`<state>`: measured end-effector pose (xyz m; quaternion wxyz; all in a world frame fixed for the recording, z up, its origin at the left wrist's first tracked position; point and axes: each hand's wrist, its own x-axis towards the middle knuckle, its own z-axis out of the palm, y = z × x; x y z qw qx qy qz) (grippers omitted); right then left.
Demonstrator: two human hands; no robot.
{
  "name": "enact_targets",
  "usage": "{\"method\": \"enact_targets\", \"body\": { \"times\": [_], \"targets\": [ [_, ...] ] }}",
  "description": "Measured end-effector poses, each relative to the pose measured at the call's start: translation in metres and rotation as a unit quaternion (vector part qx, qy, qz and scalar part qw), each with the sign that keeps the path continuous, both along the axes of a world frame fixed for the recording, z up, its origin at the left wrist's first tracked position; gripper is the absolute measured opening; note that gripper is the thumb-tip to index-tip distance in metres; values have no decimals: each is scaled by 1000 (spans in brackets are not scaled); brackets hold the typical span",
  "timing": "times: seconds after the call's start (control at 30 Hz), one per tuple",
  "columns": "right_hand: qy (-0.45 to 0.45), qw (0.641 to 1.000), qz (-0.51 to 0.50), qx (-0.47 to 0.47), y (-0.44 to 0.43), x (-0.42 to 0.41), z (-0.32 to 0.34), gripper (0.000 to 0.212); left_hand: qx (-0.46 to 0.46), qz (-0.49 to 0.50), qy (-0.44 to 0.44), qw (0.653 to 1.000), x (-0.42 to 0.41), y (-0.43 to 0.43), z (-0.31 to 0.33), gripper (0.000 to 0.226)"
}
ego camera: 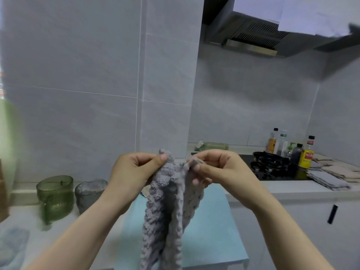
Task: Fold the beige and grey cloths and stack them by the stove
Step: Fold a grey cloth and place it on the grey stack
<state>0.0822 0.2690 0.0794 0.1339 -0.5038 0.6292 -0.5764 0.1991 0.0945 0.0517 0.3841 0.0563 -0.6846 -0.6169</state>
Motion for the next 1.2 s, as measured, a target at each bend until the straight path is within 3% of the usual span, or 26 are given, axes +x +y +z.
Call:
{"method": "enact_targets", "body": {
  "times": [0.13,0.23,0.37,0.73,0.9,1.0,1.2],
  "targets": [
    [142,983,-120,-1,-4,11,-6,21,9,-44,-13,999,9,14,-4,34],
    [200,967,-157,-19,-4,16,-13,21,-1,-74,-32,997,15,24,-10,28],
    [161,980,-119,-9,-1,24,-21,19,14,-53,-35,998,21,32,-15,17],
    [153,978,-141,-25,4,33,-34,21,-18,-41,-39,998,30,49,-20,16],
    [153,976,-151,-27,3,35,-36,22,-37,-60,-25,997,31,46,-25,30],
    [158,975,-154,-28,3,35,-35,21,-39,-58,-18,997,33,48,-23,20],
    [183,971,-155,-19,3,36,-32,23,-73,14,-5,997,36,48,-19,17]
  ]
}}
